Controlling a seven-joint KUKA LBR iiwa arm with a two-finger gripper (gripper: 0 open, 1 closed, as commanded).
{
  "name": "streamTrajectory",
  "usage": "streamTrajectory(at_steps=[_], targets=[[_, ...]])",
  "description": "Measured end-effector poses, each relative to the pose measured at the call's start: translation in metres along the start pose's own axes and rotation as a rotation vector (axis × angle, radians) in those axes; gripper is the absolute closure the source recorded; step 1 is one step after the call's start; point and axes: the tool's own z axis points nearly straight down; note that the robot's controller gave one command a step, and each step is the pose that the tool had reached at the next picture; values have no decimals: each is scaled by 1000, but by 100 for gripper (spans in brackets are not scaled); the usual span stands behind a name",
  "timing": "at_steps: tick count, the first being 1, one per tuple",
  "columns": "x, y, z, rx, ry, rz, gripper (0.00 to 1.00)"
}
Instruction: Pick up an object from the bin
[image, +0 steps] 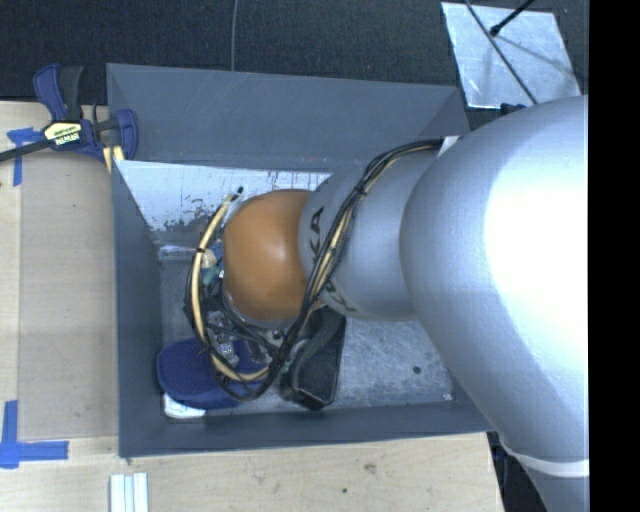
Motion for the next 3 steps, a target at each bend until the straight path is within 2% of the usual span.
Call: streamTrajectory(at_steps=[1, 2, 3], targets=[[-22, -19, -185, 1, 8, 24, 100], [-31, -61, -252, 2, 10, -176, 100], [-27, -72, -164, 1, 25, -65, 100]])
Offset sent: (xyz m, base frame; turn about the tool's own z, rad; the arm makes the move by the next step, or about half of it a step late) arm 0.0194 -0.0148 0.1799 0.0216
